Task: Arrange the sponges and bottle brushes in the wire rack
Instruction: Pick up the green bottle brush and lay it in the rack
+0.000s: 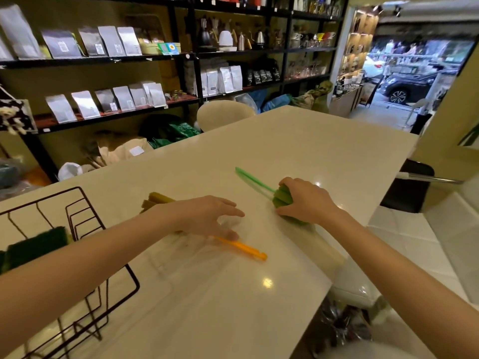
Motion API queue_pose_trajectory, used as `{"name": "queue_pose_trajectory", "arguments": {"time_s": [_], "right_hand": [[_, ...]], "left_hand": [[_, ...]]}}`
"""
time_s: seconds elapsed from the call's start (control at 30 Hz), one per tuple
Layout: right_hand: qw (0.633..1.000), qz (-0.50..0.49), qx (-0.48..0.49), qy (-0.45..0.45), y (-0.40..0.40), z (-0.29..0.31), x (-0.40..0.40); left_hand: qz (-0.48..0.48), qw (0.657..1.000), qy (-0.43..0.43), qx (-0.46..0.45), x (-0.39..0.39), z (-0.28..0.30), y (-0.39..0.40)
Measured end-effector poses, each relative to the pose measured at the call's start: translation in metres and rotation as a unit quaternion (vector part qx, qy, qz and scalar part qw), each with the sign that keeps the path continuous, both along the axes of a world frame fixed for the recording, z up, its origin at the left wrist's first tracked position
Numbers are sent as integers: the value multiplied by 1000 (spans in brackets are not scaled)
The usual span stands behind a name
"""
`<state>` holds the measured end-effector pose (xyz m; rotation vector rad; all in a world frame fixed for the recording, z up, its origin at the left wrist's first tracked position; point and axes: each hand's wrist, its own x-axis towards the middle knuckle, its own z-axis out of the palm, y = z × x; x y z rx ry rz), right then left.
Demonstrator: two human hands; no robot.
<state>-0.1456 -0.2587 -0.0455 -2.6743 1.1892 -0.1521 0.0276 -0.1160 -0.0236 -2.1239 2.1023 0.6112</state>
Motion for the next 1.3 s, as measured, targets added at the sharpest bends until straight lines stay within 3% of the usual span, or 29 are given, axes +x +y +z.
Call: {"name": "queue_pose_trajectory", "arguments": {"time_s": [0.13, 0.37, 0.7, 1.07, 1.3], "right_hand": [[998, 13, 40, -41, 5, 3, -3], [979, 88, 107, -146, 19, 19, -14], [956, 159, 112, -220, 29, 49, -3], [915, 298, 72, -261, 88, 103, 66], [873, 415, 72, -246, 147, 114, 119]], "left_hand": [[0, 997, 6, -83, -1, 0, -11], [-14, 983, -68, -168, -1, -2, -26], [13, 944, -94, -316, 14, 30, -5], [109, 898, -100, -414, 58, 79, 102], [194, 880, -134, -412, 70, 85, 198]]}}
